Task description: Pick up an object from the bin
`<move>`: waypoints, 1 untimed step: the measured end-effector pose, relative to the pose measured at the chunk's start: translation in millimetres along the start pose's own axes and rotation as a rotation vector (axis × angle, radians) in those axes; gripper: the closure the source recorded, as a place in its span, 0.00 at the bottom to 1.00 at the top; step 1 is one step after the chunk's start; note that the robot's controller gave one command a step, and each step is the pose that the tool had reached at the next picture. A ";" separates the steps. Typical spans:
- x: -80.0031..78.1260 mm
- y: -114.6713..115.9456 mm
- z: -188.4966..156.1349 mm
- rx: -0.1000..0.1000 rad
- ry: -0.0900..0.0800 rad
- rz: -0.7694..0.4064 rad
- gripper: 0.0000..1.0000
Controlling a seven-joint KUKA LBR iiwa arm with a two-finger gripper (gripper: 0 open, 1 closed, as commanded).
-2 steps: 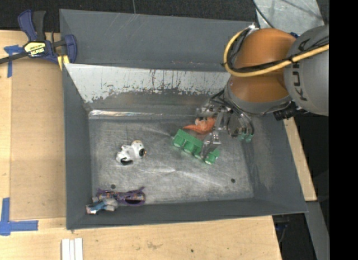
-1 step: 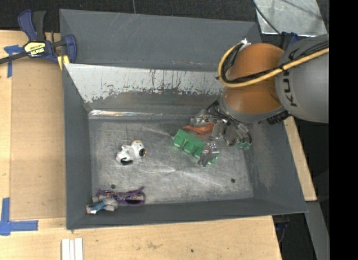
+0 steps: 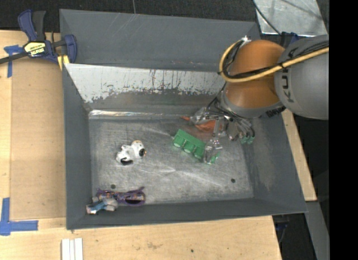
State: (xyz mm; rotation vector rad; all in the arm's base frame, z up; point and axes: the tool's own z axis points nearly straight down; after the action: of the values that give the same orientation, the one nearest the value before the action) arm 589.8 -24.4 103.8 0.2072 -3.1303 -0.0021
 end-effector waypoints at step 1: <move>38.9 -2.8 15.2 0.001 -0.011 0.360 1.00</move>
Offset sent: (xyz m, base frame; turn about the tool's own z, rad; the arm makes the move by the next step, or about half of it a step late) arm 0.0000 0.0000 0.0000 0.0000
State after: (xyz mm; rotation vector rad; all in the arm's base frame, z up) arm 551.5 -32.3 88.7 -0.3572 -3.1275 -0.0007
